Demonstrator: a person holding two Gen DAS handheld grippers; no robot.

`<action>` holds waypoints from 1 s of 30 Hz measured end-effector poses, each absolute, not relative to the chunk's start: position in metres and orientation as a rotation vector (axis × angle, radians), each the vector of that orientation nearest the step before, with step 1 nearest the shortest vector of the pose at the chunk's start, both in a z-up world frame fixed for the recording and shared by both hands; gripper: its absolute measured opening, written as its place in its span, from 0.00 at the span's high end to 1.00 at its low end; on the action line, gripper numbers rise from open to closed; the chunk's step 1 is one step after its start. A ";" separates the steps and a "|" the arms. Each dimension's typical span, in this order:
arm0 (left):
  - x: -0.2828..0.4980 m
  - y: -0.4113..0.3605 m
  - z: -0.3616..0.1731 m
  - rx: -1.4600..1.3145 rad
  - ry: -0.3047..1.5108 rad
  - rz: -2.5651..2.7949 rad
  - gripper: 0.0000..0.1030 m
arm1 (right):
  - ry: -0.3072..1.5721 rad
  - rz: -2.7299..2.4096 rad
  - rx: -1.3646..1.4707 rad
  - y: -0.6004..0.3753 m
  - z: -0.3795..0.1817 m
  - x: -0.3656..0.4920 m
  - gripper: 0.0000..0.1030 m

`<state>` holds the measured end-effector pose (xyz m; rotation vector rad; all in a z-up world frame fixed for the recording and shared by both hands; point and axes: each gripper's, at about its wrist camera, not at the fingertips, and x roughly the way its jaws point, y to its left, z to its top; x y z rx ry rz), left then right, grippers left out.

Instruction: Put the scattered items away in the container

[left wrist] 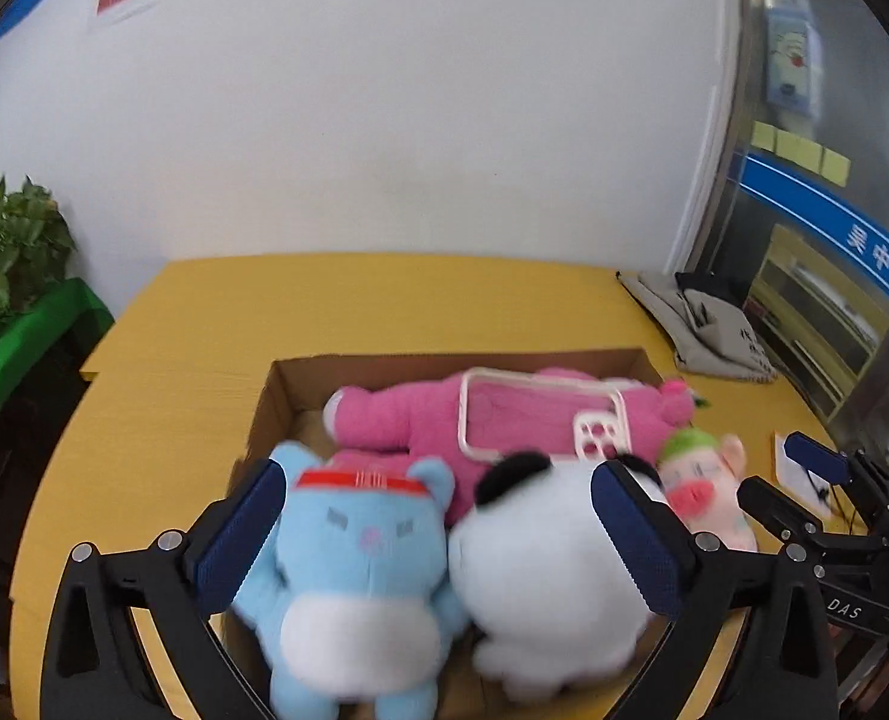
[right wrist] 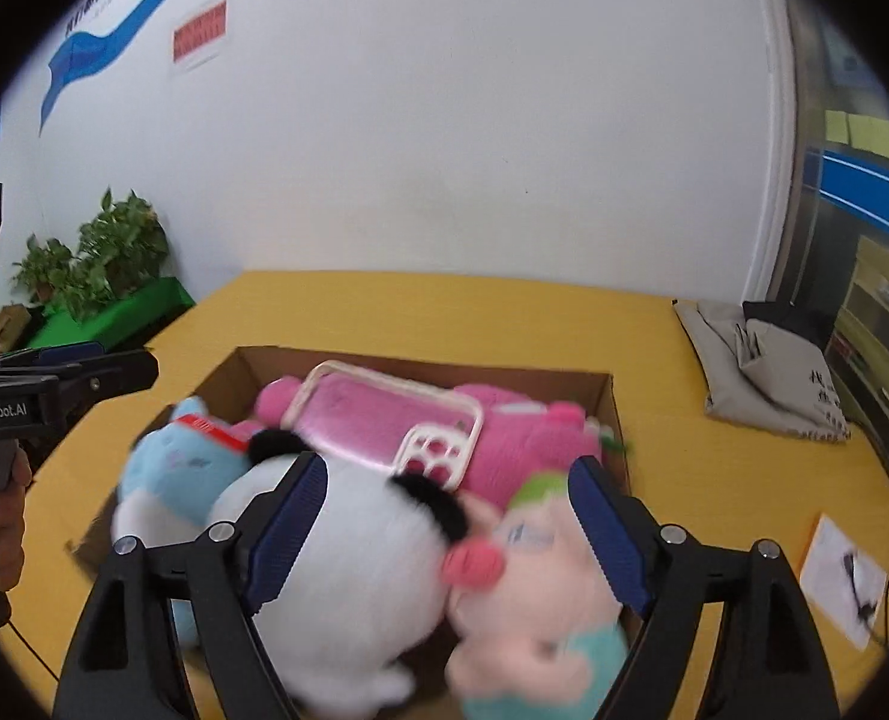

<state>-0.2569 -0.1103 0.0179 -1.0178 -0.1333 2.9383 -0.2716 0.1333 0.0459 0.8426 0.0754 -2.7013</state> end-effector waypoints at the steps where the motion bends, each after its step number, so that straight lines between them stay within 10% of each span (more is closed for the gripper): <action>1: -0.238 -0.104 0.015 -1.019 -0.105 2.943 0.00 | 0.064 -2.706 0.850 0.135 0.043 -0.257 0.20; 30: -0.077 -0.044 -0.009 -0.975 -0.116 2.968 0.00 | 0.068 -2.773 0.895 0.150 0.027 -0.099 0.20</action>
